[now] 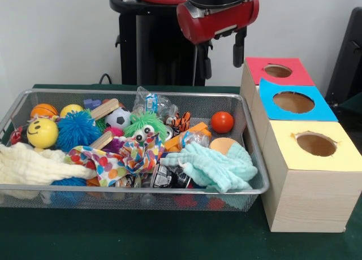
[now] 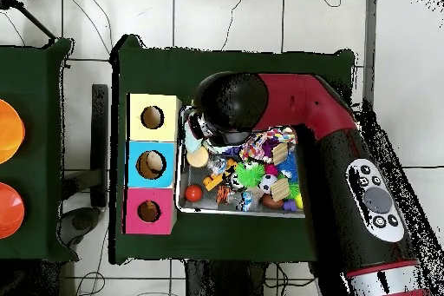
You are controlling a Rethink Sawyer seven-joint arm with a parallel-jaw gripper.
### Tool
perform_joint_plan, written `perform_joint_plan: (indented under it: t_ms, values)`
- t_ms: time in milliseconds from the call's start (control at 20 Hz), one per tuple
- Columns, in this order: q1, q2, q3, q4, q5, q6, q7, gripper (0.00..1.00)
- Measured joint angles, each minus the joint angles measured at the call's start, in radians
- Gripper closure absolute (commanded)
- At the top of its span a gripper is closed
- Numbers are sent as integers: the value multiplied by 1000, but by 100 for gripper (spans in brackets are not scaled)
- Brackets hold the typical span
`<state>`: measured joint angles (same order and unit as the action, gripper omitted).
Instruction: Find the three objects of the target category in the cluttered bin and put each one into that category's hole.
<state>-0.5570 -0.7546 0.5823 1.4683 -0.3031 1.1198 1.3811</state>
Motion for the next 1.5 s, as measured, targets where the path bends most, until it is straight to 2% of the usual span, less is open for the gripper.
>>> perform_joint_plan:
  t_ms: [350, 550, 950, 1300, 1350, 1500]
  values:
    - [-6, -1, 1, -5, 0, 0, 0, 0]
    - [-41, -13, 11, 15, 0, -2, 0, 0]
    - [-142, -54, 14, 114, -1, -50, 0, 0]
    - [-215, -94, 29, 230, -4, -159, 0, 0]
    - [-234, -105, 37, 265, -5, -195, 0, 0]
    - [-251, -114, 45, 300, -7, -225, 0, 0]
